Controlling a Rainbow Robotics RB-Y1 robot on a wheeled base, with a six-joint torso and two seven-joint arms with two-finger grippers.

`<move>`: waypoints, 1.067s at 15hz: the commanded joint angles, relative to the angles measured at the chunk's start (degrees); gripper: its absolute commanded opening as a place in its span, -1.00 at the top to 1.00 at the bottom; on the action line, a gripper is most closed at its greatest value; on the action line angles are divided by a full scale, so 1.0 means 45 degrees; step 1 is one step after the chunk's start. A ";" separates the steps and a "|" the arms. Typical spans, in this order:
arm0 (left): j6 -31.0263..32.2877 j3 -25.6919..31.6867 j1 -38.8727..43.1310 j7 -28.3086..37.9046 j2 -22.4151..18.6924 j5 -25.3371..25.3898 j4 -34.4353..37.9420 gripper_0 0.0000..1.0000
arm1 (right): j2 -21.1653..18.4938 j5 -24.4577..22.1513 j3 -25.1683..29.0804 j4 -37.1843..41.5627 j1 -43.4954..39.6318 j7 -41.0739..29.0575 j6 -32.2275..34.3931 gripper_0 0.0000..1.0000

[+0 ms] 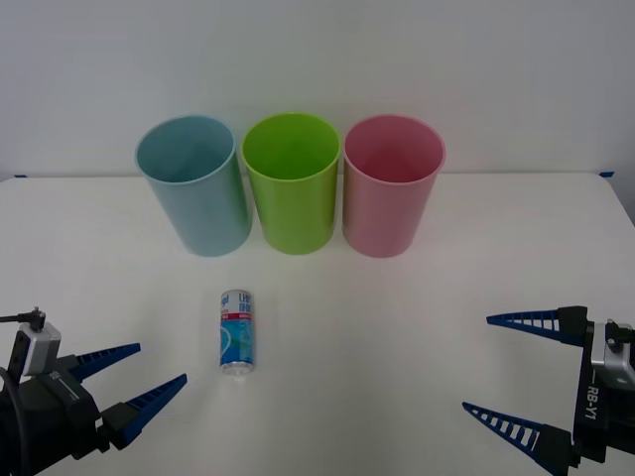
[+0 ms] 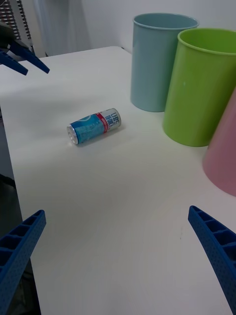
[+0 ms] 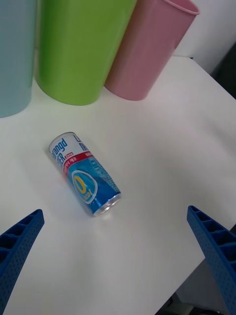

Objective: Put cans in the blue bin and PET bottles in the pink bin and trash in the green bin.

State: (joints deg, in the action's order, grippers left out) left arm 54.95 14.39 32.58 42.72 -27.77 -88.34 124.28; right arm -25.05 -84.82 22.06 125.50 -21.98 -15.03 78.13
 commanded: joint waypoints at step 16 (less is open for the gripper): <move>-0.0336 -0.3022 -0.1401 1.5135 -0.4493 -0.7908 0.2363 -1.00 | 0.0001 0.0000 0.0001 0.0002 0.0001 0.0000 0.0000 -1.00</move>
State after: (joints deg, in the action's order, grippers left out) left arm 52.19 0.69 25.61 110.63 -48.27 -123.59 134.30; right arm -25.05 -84.82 22.06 125.50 -21.97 -15.03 78.13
